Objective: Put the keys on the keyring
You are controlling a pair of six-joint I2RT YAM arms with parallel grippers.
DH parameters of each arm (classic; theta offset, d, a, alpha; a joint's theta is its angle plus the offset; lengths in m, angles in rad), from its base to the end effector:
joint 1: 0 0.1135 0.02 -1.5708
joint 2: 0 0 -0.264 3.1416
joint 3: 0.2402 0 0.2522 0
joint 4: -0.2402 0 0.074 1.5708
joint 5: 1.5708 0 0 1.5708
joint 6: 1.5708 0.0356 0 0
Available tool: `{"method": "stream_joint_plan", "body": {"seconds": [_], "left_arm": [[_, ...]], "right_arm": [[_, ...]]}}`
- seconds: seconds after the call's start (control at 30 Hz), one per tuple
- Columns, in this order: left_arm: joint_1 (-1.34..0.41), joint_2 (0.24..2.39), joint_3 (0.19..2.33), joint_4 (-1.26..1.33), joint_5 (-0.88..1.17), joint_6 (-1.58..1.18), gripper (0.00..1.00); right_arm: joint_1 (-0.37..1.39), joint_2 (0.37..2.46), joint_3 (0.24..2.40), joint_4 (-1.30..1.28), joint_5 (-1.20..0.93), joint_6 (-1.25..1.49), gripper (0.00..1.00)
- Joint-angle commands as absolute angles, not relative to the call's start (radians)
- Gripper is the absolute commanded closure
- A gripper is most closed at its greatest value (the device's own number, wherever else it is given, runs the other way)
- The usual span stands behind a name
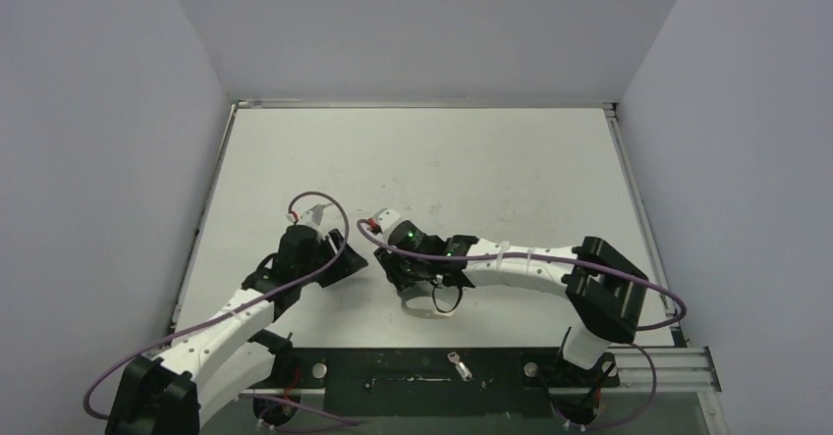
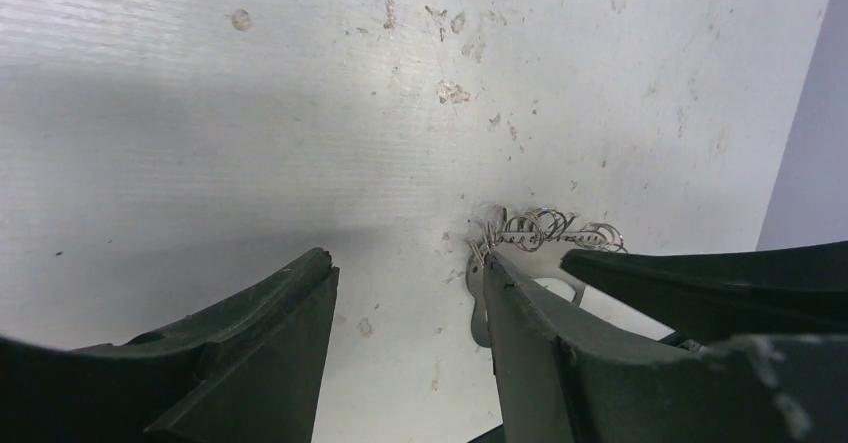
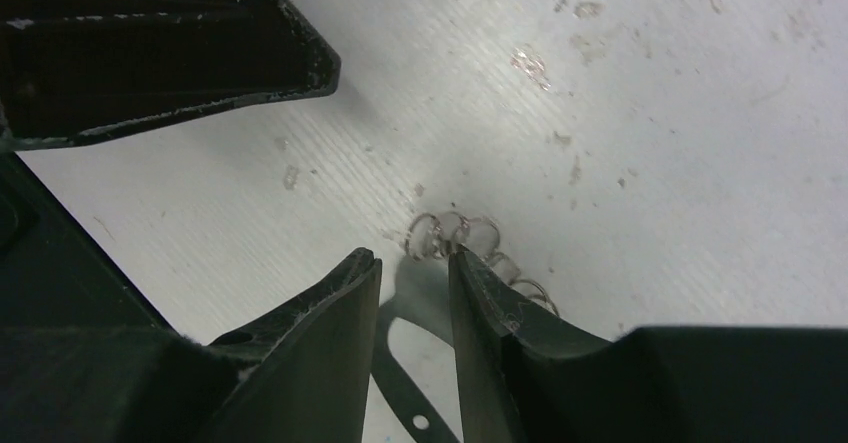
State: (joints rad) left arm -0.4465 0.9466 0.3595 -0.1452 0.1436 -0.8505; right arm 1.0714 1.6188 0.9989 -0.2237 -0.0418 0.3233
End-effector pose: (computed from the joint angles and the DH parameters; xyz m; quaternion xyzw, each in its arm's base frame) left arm 0.1639 -0.0841 0.1689 -0.1542 0.8984 -0.2975 0.2840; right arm 0.1614 0.2990 0.2019 -0.3483 0.8671 0.2433 0.2600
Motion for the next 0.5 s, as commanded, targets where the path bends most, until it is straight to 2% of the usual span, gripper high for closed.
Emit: {"method": "stream_joint_plan", "body": {"seconds": [0.0, 0.2, 0.47], "left_arm": [[-0.390, 0.804, 0.356, -0.262, 0.150, -0.862, 0.46], [-0.370, 0.736, 0.314, -0.274, 0.159, -0.891, 0.47], [-0.370, 0.865, 0.267, -0.111, 0.252, -0.924, 0.51]], "right_arm": [[1.128, 1.703, 1.115, -0.262, 0.037, 0.279, 0.69], [1.135, 1.746, 1.141, -0.264, 0.042, 0.314, 0.70], [1.096, 1.733, 1.105, -0.245, 0.009, 0.367, 0.71]]}}
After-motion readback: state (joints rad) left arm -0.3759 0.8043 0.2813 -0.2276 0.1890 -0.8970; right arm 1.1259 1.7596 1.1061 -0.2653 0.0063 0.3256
